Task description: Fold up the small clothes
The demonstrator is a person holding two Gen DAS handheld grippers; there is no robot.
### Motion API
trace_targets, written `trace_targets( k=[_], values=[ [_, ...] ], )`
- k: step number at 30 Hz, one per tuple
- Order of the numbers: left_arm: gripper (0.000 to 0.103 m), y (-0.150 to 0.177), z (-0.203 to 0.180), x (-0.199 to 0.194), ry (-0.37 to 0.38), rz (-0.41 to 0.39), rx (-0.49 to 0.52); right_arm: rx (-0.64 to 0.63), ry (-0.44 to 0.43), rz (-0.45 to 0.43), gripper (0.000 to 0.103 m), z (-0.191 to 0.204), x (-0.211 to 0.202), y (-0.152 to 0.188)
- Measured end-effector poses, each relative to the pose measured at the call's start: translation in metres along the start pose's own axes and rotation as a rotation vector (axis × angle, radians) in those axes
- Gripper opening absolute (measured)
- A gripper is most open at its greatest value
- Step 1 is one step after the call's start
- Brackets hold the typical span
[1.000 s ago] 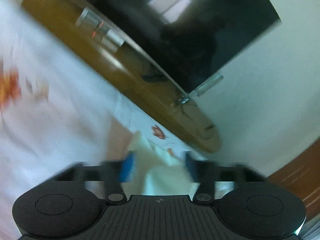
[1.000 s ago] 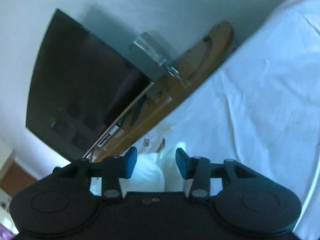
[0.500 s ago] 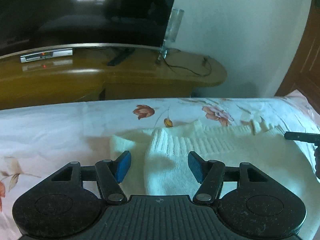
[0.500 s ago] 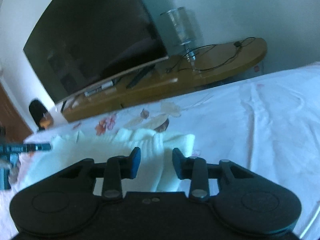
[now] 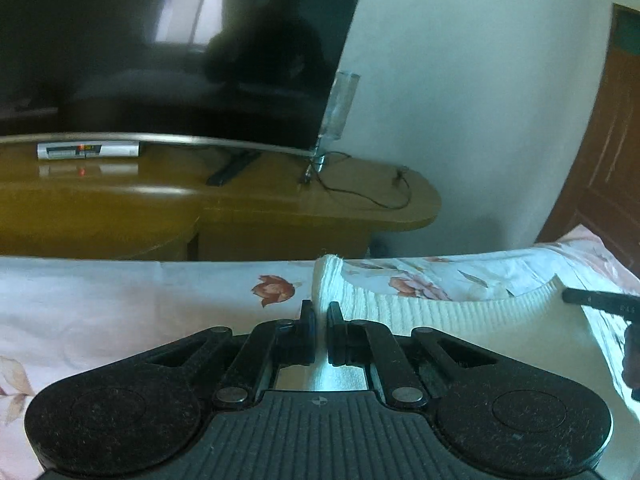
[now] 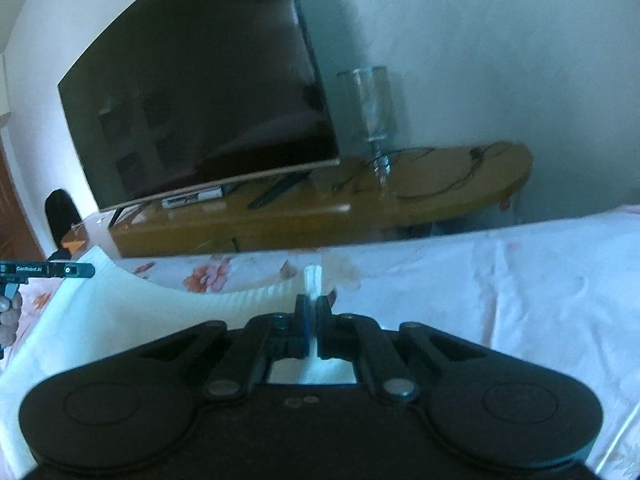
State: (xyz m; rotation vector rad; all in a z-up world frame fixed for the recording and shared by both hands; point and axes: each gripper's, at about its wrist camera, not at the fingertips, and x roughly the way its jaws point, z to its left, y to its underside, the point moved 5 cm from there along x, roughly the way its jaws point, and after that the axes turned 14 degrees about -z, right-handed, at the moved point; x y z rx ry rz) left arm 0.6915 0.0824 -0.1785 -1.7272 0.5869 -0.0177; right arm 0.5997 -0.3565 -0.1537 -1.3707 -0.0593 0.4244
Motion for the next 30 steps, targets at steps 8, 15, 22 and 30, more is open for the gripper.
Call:
trace_targets(
  k=[8,15,22,30],
  values=[
    [0.028,0.024,0.003,0.020,-0.127,0.054,0.044,0.014,0.086,0.109,0.014,-0.017,0.031,0.024],
    [0.075,0.000,-0.077,-0.011,0.017,-0.035,0.180,-0.190,-0.058,0.074,0.021,0.053,0.015,0.005],
    [0.074,0.037,-0.084,0.041,-0.094,0.116,0.150,-0.345,-0.070,0.229,0.020,0.128,0.083,0.042],
    [0.075,0.034,-0.034,0.010,-0.158,0.068,0.178,-0.361,0.055,0.201,0.021,0.086,0.070,0.041]
  ],
)
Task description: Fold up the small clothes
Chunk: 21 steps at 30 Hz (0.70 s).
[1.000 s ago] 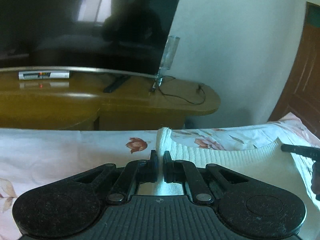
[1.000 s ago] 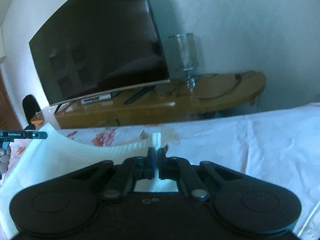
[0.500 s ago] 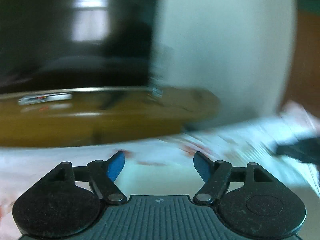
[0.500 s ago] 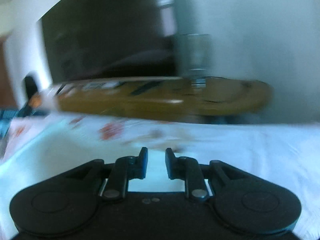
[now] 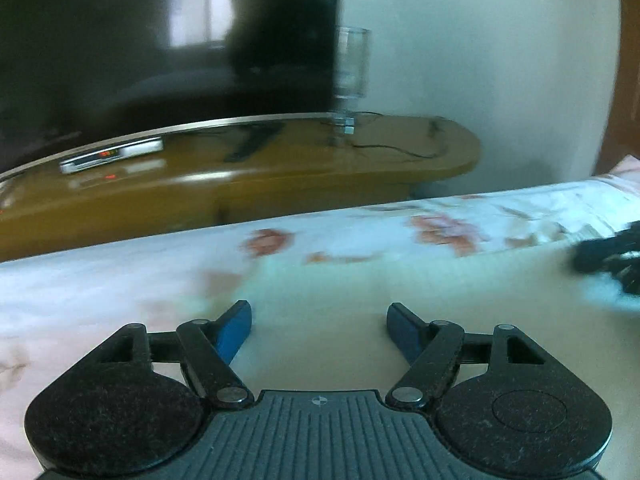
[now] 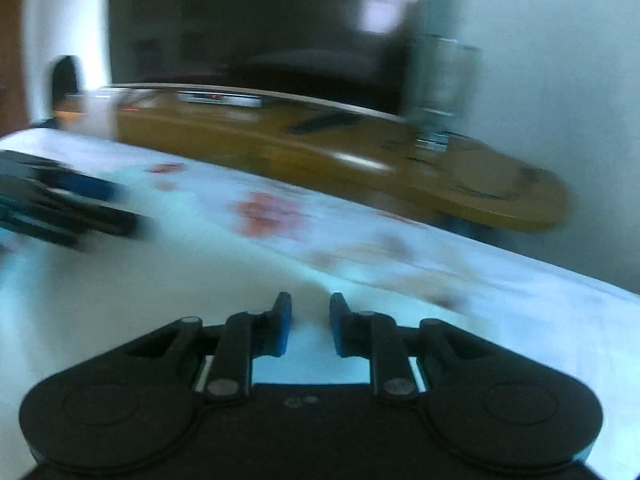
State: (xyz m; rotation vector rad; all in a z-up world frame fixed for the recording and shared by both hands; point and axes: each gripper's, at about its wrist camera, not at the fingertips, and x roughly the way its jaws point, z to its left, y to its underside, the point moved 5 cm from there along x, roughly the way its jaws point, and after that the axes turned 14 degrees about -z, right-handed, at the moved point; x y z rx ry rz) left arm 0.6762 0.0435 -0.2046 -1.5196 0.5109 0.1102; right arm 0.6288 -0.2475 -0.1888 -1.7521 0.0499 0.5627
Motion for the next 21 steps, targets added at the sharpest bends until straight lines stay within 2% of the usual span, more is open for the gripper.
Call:
trace_targets(
  k=[1,2,5,7,8,10,14,16,19,21],
  values=[
    [0.075,0.004,0.016,-0.003,-0.031,0.004,-0.015,-0.005,0.060,-0.001,0.021,-0.021,-0.007,0.007],
    [0.075,0.006,0.025,-0.004,-0.030,-0.002,-0.044,-0.008,0.082,0.003,0.022,-0.036,-0.010,0.013],
    [0.075,0.007,0.029,-0.005,-0.039,-0.008,-0.047,0.077,0.049,0.001,0.025,-0.061,-0.015,0.019],
    [0.075,-0.001,0.025,-0.011,-0.071,-0.005,-0.035,0.067,0.075,-0.004,0.026,-0.059,-0.019,0.011],
    [0.075,-0.008,0.017,-0.023,-0.048,-0.043,-0.022,0.074,0.088,-0.030,0.028,-0.056,-0.028,0.005],
    [0.075,-0.014,-0.005,-0.040,0.003,-0.076,0.003,0.125,0.002,-0.076,0.029,-0.040,-0.049,-0.002],
    [0.075,0.001,-0.064,-0.051,0.133,-0.021,0.039,0.065,-0.155,-0.039,0.026,0.026,-0.055,0.013],
    [0.075,0.014,-0.081,-0.048,0.145,0.008,0.061,0.036,-0.179,-0.031,0.027,0.050,-0.053,0.018],
    [0.075,0.024,-0.082,-0.046,0.126,-0.019,0.081,-0.107,-0.166,-0.045,0.029,0.077,-0.053,0.026],
    [0.075,0.024,-0.072,-0.049,0.107,-0.018,0.051,-0.126,-0.155,-0.053,0.033,0.071,-0.055,0.028]
  ],
)
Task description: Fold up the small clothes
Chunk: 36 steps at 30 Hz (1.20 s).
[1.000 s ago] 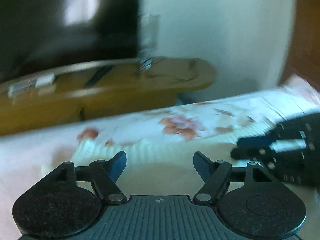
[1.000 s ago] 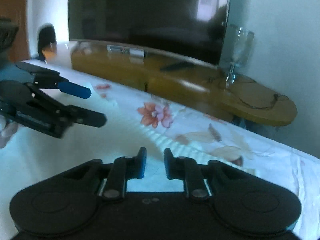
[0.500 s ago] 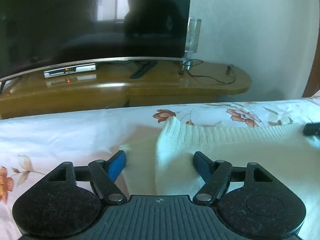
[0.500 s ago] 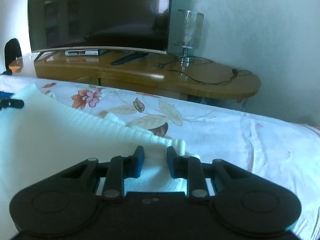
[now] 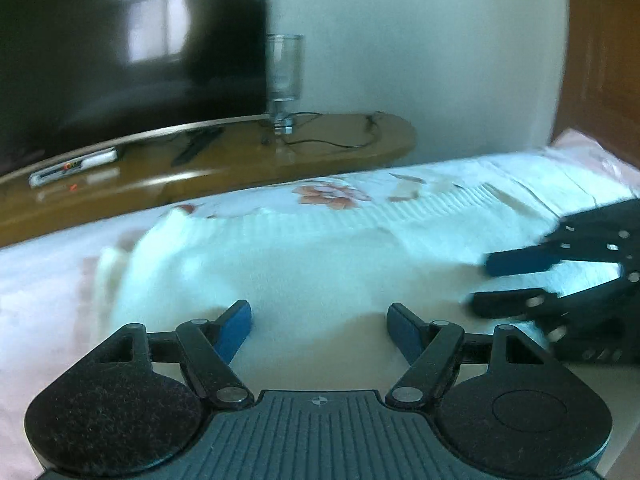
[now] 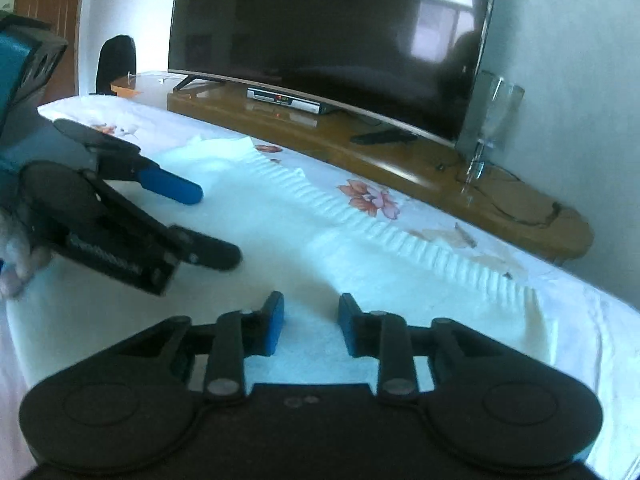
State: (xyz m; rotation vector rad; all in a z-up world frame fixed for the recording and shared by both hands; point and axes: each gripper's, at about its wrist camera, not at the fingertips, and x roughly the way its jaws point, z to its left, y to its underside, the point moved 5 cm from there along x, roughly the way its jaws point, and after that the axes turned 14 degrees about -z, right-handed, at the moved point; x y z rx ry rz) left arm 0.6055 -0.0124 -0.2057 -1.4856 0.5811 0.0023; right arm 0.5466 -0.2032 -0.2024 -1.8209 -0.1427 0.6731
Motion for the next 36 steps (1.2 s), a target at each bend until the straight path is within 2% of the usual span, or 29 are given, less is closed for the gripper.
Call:
trace_targets(
  k=[2,4,6,10,13,16,18,21,22,24,27,30,32,33,36],
  values=[
    [0.075,0.005,0.015,-0.010,-0.028,-0.002,0.011,0.032,0.039,0.015,0.033,-0.021,-0.011,0.004],
    [0.075,0.009,0.029,-0.018,-0.020,-0.008,-0.025,0.075,0.116,0.027,0.033,-0.052,-0.027,0.016],
    [0.075,0.010,0.034,-0.018,-0.011,-0.010,-0.015,0.124,0.150,0.023,0.032,-0.077,-0.036,0.028],
    [0.075,-0.001,0.026,-0.019,-0.046,0.013,0.002,0.104,0.159,0.016,0.032,-0.080,-0.037,0.027],
    [0.075,-0.009,0.006,-0.049,-0.010,-0.033,-0.007,0.155,0.146,-0.025,0.035,-0.064,-0.054,0.013],
    [0.075,-0.002,-0.020,-0.072,0.043,-0.036,0.004,0.153,0.047,-0.042,0.033,-0.022,-0.067,0.010],
    [0.075,0.010,-0.035,-0.084,0.069,-0.014,0.010,0.155,-0.013,-0.027,0.033,0.007,-0.074,0.015],
    [0.075,0.037,-0.041,-0.084,0.043,0.048,-0.001,0.111,-0.053,-0.008,0.033,0.042,-0.080,0.027],
    [0.075,0.042,-0.042,-0.087,0.035,0.020,0.014,0.093,-0.054,0.014,0.034,0.048,-0.077,0.033],
    [0.075,0.039,-0.041,-0.087,0.027,0.028,0.012,0.044,-0.033,-0.002,0.034,0.058,-0.075,0.039],
    [0.075,0.034,-0.039,-0.095,0.014,0.040,-0.003,0.083,-0.021,0.010,0.034,0.055,-0.080,0.032],
    [0.075,0.045,-0.035,-0.105,-0.008,0.044,-0.009,0.107,-0.054,-0.010,0.034,0.066,-0.087,0.023],
    [0.075,0.047,-0.031,-0.110,-0.020,0.045,-0.014,0.045,-0.060,0.031,0.034,0.082,-0.082,0.030],
    [0.075,0.048,-0.027,-0.113,-0.031,0.046,-0.020,0.008,-0.046,0.015,0.034,0.088,-0.083,0.034],
    [0.075,0.052,-0.010,-0.125,-0.051,0.056,-0.037,0.035,-0.007,0.019,0.033,0.074,-0.094,0.038]
  ],
)
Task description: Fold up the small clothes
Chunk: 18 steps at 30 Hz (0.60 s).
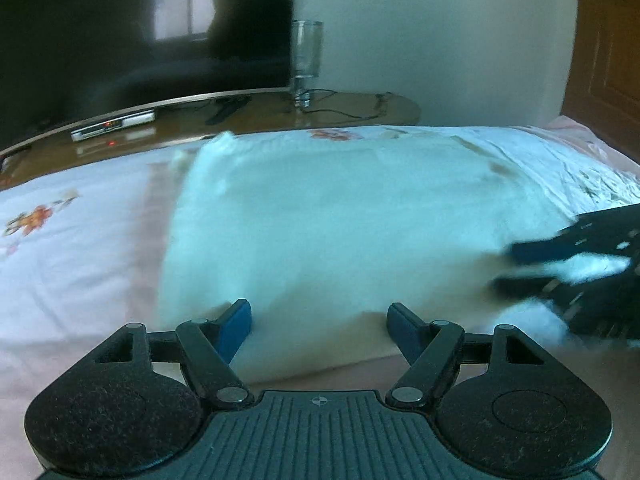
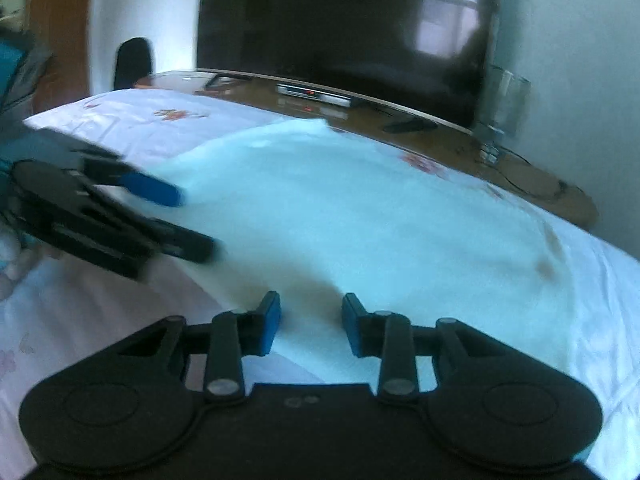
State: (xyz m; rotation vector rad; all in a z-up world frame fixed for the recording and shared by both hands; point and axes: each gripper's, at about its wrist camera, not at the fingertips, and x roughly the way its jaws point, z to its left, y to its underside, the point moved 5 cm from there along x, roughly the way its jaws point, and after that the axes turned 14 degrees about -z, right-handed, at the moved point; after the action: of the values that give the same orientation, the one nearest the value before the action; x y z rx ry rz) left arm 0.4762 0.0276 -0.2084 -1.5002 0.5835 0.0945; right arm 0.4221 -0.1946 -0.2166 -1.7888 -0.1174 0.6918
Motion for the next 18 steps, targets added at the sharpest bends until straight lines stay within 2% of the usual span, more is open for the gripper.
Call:
trace_targets(
  k=[3,6,7,9,10,11,12,13,14,16,18],
  values=[
    [0.075,0.005,0.021,-0.012,-0.018,-0.001,-0.040,0.033,0.114,0.016,0.033,-0.040,-0.028,0.017],
    [0.075,0.010,0.029,-0.015,-0.023,-0.019,-0.066,0.145,0.160,0.013,0.033,-0.078,-0.053,0.037],
    [0.075,0.009,0.027,-0.014,-0.033,-0.017,-0.057,0.173,0.156,0.008,0.033,-0.082,-0.055,0.038],
    [0.075,0.003,0.025,-0.016,-0.048,-0.009,-0.081,0.144,0.163,0.014,0.033,-0.078,-0.054,0.037],
    [0.075,-0.001,0.023,-0.021,-0.043,-0.030,-0.094,0.138,0.169,0.010,0.030,-0.076,-0.055,0.032],
    [0.075,-0.003,0.021,-0.025,-0.039,-0.047,-0.089,0.153,0.171,-0.012,0.030,-0.076,-0.061,0.027],
    [0.075,-0.001,0.020,-0.024,-0.043,-0.032,-0.082,0.166,0.176,-0.041,0.030,-0.077,-0.069,0.023],
    [0.075,0.008,0.022,-0.019,-0.053,0.024,-0.083,0.168,0.188,-0.057,0.030,-0.079,-0.076,0.021],
    [0.075,0.013,0.022,-0.019,-0.042,0.004,-0.066,0.172,0.195,-0.046,0.026,-0.080,-0.078,0.024],
    [0.075,0.012,0.021,-0.017,-0.043,0.010,-0.054,0.205,0.183,0.045,0.022,-0.083,-0.071,0.044],
    [0.075,0.007,0.021,-0.016,-0.059,0.024,-0.067,0.216,0.183,0.009,0.021,-0.082,-0.076,0.047]
  ],
)
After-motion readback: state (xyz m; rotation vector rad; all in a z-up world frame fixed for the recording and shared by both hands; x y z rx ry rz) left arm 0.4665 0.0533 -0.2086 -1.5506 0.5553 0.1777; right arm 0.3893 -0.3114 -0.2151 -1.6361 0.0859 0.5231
